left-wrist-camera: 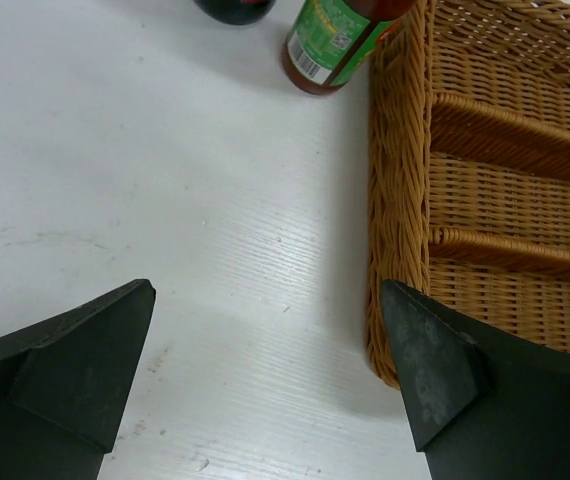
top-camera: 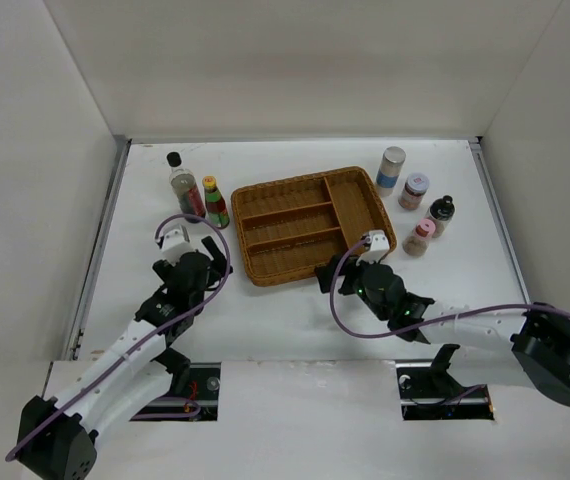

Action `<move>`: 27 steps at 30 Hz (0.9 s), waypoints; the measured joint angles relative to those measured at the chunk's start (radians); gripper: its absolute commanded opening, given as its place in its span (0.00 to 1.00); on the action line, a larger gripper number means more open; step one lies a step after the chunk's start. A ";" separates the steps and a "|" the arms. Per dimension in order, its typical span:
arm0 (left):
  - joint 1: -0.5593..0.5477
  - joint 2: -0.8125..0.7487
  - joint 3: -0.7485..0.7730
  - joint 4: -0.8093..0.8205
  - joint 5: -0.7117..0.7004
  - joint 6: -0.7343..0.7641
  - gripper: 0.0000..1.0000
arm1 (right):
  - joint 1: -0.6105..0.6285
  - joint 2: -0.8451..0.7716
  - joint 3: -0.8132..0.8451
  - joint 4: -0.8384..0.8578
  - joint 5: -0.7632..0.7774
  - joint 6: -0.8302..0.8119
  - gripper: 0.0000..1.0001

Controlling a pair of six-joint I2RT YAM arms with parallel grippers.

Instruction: Organize the condiment bottles

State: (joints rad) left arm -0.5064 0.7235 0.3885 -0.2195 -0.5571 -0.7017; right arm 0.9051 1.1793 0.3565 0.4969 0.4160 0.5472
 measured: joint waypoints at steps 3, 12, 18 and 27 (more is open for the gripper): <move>0.000 0.006 0.023 -0.017 -0.022 0.004 1.00 | 0.000 -0.001 0.000 0.014 -0.011 0.001 1.00; -0.032 0.068 0.233 -0.021 -0.130 0.131 1.00 | 0.002 -0.029 -0.002 0.034 -0.020 0.004 1.00; -0.024 0.139 0.401 0.079 -0.177 0.277 0.62 | 0.006 -0.056 -0.027 0.051 -0.021 0.008 0.88; 0.052 0.438 0.539 0.138 -0.103 0.380 0.79 | 0.006 -0.050 -0.029 0.058 -0.064 0.011 0.74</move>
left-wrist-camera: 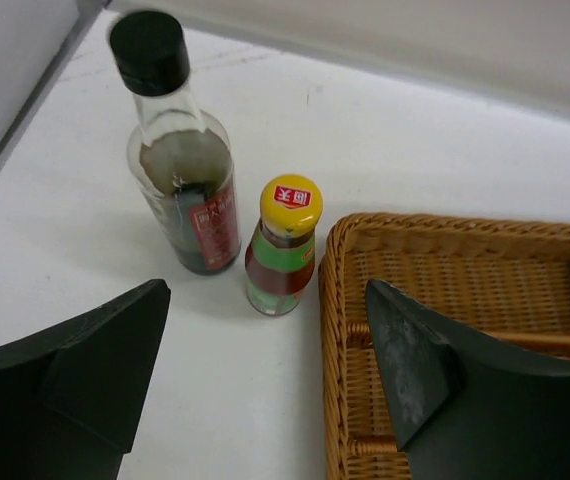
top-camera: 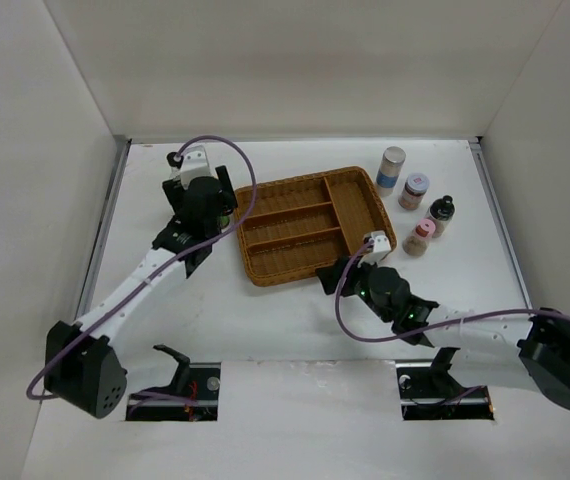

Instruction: Organize the condiment bottles

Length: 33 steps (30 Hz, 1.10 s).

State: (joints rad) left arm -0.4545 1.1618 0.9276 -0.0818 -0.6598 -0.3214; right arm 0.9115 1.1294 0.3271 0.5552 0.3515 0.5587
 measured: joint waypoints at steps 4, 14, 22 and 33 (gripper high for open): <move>0.024 0.107 0.020 0.010 0.036 0.011 0.71 | 0.000 0.014 0.000 0.005 -0.015 -0.003 0.77; 0.081 0.292 0.088 0.114 0.052 0.030 0.58 | 0.000 0.050 0.000 0.010 -0.048 -0.003 0.77; 0.108 0.382 0.116 0.170 0.065 0.045 0.33 | 0.000 0.059 0.000 0.022 -0.063 -0.003 0.76; 0.093 0.358 0.125 0.141 0.061 0.073 0.18 | 0.000 0.071 0.000 0.033 -0.075 -0.001 0.76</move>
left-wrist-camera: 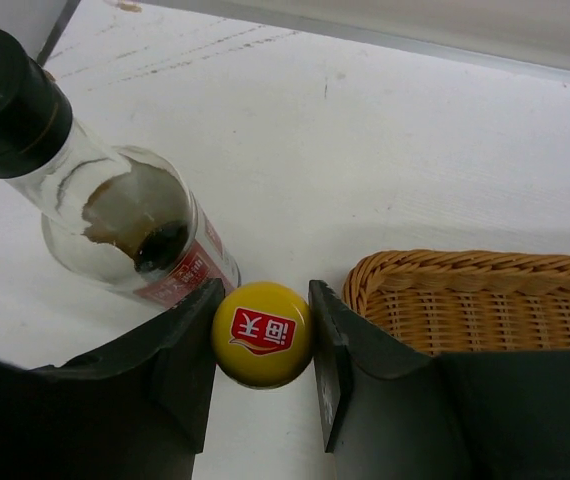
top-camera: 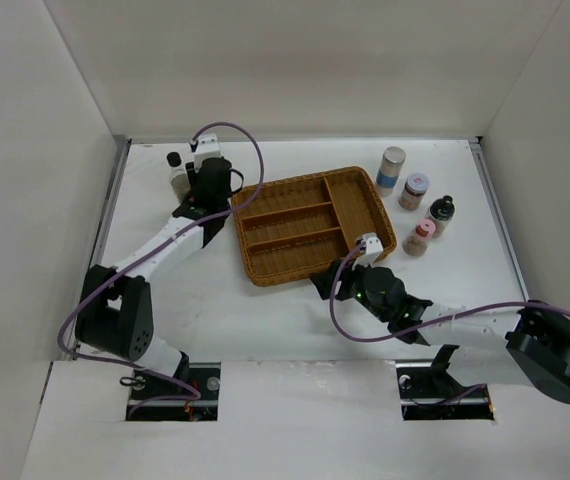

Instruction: Organize the condiment bottles

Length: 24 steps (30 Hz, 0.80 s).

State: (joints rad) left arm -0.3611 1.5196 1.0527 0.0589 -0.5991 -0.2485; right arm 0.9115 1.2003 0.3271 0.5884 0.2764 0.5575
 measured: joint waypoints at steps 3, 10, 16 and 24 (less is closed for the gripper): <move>-0.029 -0.055 0.002 -0.020 -0.014 0.033 0.18 | 0.000 0.000 0.000 0.003 0.000 0.000 0.76; -0.115 -0.132 0.102 -0.006 -0.045 0.090 0.18 | 0.000 0.000 0.000 0.003 0.000 0.000 0.77; -0.172 -0.082 0.179 0.034 -0.046 0.100 0.17 | 0.000 -0.002 0.000 0.003 -0.001 0.001 0.78; -0.176 0.109 0.239 0.056 -0.016 0.100 0.17 | -0.014 -0.032 -0.004 0.003 -0.001 0.001 0.78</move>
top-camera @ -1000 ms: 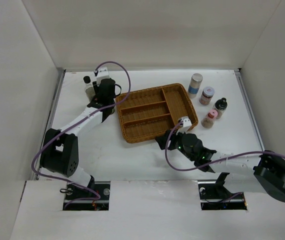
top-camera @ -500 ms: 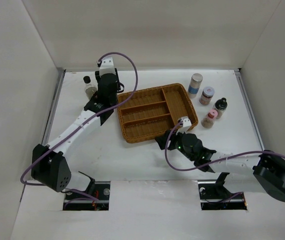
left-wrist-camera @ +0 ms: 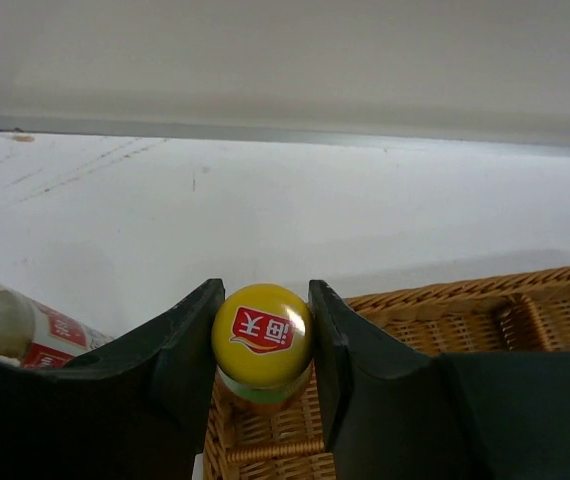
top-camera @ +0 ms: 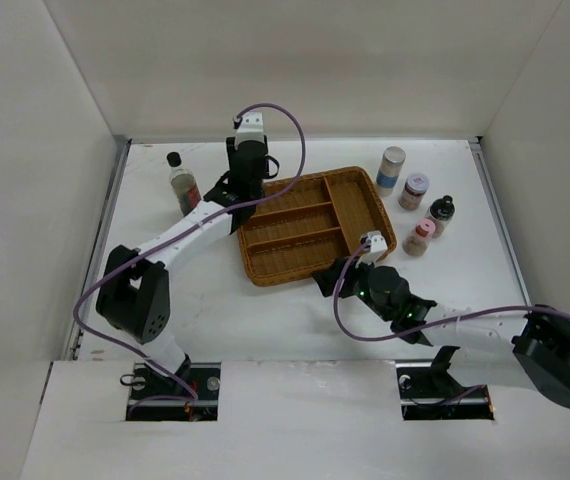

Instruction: Organize the condiment bottles

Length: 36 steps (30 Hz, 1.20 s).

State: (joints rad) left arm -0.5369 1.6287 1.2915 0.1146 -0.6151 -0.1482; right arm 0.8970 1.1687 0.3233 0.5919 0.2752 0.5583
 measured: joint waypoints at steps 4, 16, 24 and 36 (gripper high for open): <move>0.000 0.048 0.000 0.002 0.013 -0.002 0.17 | -0.013 -0.014 -0.007 0.000 0.000 0.002 0.79; -0.001 0.062 -0.159 0.156 0.010 -0.048 0.27 | -0.014 -0.014 -0.011 0.000 0.000 0.007 0.79; -0.001 0.054 -0.222 0.237 -0.001 -0.070 0.76 | -0.021 -0.014 -0.011 0.000 -0.003 0.007 0.81; 0.026 -0.333 -0.288 0.148 -0.036 -0.081 0.79 | -0.021 -0.021 -0.011 0.000 -0.008 0.007 0.82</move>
State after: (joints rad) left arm -0.5110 1.2957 1.0035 0.2630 -0.6510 -0.2295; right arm 0.8761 1.1481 0.3122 0.5919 0.2668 0.5655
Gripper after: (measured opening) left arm 0.833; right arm 0.813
